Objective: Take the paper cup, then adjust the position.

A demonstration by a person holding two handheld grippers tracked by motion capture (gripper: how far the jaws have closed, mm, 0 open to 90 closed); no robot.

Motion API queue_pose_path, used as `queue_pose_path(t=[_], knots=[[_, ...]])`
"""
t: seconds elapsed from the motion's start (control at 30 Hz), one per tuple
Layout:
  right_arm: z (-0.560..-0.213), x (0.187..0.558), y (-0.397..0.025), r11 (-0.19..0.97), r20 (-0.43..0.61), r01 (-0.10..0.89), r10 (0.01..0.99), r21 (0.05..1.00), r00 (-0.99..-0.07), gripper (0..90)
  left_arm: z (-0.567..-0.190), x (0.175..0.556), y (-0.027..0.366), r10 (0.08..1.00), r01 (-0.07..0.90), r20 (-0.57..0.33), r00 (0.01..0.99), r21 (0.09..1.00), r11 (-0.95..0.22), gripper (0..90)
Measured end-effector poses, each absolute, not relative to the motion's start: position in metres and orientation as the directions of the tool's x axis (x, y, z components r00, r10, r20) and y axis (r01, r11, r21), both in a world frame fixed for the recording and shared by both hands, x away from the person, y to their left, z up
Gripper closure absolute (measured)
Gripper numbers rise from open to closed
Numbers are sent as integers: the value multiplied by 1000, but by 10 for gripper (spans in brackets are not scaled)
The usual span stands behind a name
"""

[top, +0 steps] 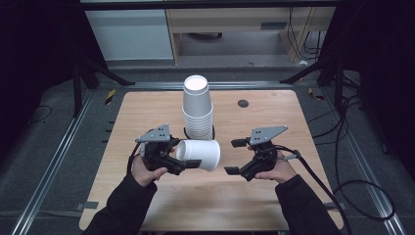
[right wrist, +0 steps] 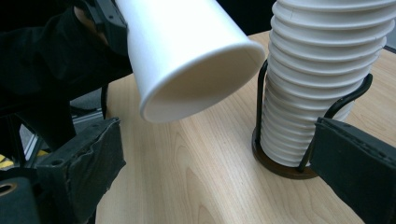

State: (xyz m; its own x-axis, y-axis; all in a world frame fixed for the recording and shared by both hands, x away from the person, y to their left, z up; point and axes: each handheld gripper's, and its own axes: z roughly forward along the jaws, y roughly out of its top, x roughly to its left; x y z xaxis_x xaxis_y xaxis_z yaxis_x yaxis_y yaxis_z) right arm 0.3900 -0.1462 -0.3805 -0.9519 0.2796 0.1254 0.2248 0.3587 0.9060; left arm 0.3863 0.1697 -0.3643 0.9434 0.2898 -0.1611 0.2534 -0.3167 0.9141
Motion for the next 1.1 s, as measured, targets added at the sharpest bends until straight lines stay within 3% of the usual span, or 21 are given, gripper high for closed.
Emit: queue_pose_path(t=[1.1], knots=[[-391,392,-133,342,171,256,260,904,-950,36,-375,388,156,251,238,-169,953,930,-280,200]])
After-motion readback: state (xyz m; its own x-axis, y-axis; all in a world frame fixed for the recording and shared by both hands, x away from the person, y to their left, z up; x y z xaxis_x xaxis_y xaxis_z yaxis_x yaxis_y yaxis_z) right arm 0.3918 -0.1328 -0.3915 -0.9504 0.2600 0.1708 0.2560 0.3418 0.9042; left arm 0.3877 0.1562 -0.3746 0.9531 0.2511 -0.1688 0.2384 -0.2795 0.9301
